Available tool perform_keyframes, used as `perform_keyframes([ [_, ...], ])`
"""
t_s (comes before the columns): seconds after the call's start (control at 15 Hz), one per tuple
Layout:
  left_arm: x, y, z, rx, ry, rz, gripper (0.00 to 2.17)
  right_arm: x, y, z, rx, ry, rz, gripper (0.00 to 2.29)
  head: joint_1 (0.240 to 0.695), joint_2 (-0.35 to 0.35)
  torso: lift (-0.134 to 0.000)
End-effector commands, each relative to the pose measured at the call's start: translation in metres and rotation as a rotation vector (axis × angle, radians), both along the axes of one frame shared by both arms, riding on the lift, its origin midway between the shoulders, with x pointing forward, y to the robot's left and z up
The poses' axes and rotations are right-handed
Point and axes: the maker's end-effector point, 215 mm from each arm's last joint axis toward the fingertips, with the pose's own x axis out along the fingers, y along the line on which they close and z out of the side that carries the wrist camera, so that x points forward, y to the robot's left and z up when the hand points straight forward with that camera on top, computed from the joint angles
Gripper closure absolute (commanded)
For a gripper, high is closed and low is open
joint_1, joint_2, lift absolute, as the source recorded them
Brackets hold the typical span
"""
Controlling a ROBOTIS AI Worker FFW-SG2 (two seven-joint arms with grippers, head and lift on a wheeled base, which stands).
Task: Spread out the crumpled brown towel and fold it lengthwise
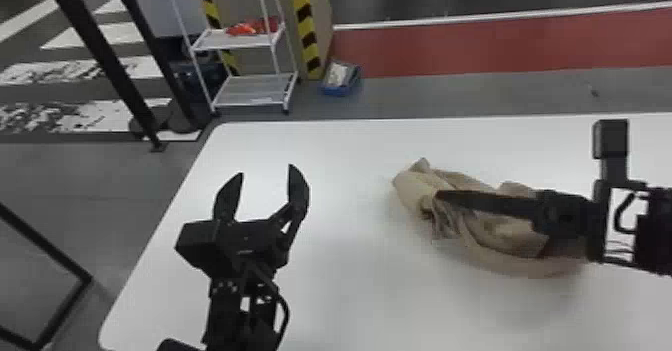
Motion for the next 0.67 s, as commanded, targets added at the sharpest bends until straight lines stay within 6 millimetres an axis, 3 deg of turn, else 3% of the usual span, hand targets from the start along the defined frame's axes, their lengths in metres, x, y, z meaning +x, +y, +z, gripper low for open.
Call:
perform_keyframes([
  [0.0, 0.003, -0.009, 0.0, -0.001, -0.003, -0.014, 0.2, -0.02, -0.005, -0.058, -0.193, 0.183, 0.028, 1.68, 0.695, 0.22, -0.124],
  [0.07, 0.004, -0.014, 0.0, -0.001, -0.004, -0.024, 0.2, -0.026, -0.016, -0.089, -0.304, 0.23, -0.016, 0.74, 0.695, 0.22, -0.124],
  [0.13, 0.005, -0.018, 0.0, 0.0, -0.002, -0.032, 0.2, -0.023, -0.026, -0.103, -0.364, 0.218, -0.078, 0.0, 0.695, 0.215, -0.124],
  [0.2, 0.005, -0.021, 0.0, 0.003, -0.002, -0.039, 0.2, -0.012, -0.047, -0.1, -0.347, 0.146, -0.164, 0.0, 0.695, 0.205, -0.124],
  [0.33, 0.004, -0.022, -0.006, 0.009, 0.007, -0.044, 0.2, 0.01, -0.09, -0.046, -0.105, -0.051, -0.333, 0.06, 0.695, 0.156, -0.124],
  [0.4, 0.004, -0.022, -0.005, 0.008, 0.006, -0.043, 0.2, 0.019, -0.116, -0.022, -0.069, -0.145, -0.419, 0.06, 0.695, 0.138, -0.124],
  [0.53, 0.005, -0.025, -0.008, 0.008, 0.011, -0.053, 0.2, 0.026, -0.171, 0.006, -0.069, -0.291, -0.584, 0.06, 0.695, 0.098, -0.124],
  [0.6, 0.006, -0.031, -0.008, 0.005, 0.011, -0.064, 0.2, 0.026, -0.185, 0.015, -0.034, -0.296, -0.611, 0.06, 0.695, 0.067, -0.124],
])
